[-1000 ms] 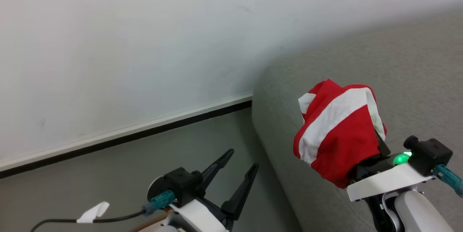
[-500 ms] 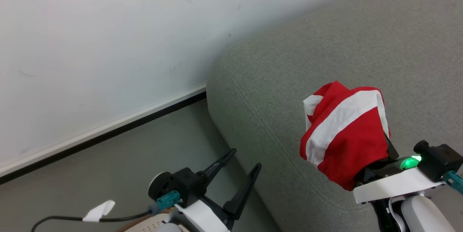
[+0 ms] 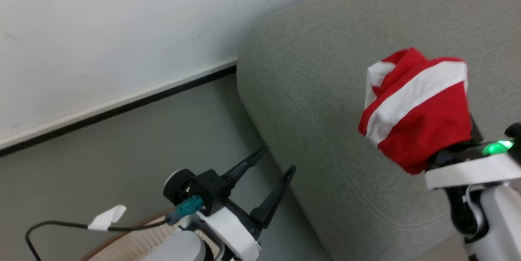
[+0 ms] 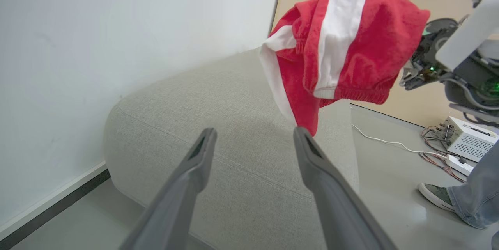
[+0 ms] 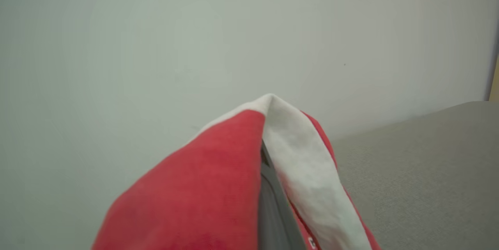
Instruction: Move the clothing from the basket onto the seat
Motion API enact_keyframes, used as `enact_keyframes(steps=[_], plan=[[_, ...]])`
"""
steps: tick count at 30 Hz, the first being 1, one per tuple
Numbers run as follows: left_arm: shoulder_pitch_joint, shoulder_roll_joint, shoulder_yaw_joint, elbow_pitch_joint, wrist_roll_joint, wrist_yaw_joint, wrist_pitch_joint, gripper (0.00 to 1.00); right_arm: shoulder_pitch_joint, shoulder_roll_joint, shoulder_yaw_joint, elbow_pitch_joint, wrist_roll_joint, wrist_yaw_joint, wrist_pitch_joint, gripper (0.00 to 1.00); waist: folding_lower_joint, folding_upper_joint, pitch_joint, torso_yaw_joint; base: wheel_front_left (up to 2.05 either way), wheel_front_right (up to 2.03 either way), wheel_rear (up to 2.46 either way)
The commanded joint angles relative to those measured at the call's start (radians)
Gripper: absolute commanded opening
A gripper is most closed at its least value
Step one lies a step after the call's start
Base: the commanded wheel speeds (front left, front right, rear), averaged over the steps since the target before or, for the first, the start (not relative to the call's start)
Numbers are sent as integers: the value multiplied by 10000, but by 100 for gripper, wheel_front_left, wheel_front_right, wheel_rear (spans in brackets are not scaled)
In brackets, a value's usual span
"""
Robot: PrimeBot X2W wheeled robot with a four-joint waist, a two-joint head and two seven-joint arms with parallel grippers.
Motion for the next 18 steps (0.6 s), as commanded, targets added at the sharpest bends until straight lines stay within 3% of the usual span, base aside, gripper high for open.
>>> enact_keyframes(steps=[1, 9, 18], plan=[[-209, 122, 23, -92, 102, -46, 58, 100, -361, -118, -134, 134, 190, -22, -2, 0, -1, -1, 621, 455, 0, 0, 0], [-1037, 431, 66, -603, 441, -121, 488, 100, -2213, -1028, -699, 1351, 110, -22, 1, 0, -1, -1, 2386, 1448, 0, 0, 0], [-1582, 908, 266, -1123, 627, -11, 826, 100, -3980, -1928, -1365, 3065, 887, -22, 0, 0, -1, -1, 3925, 2297, 0, 0, 0]])
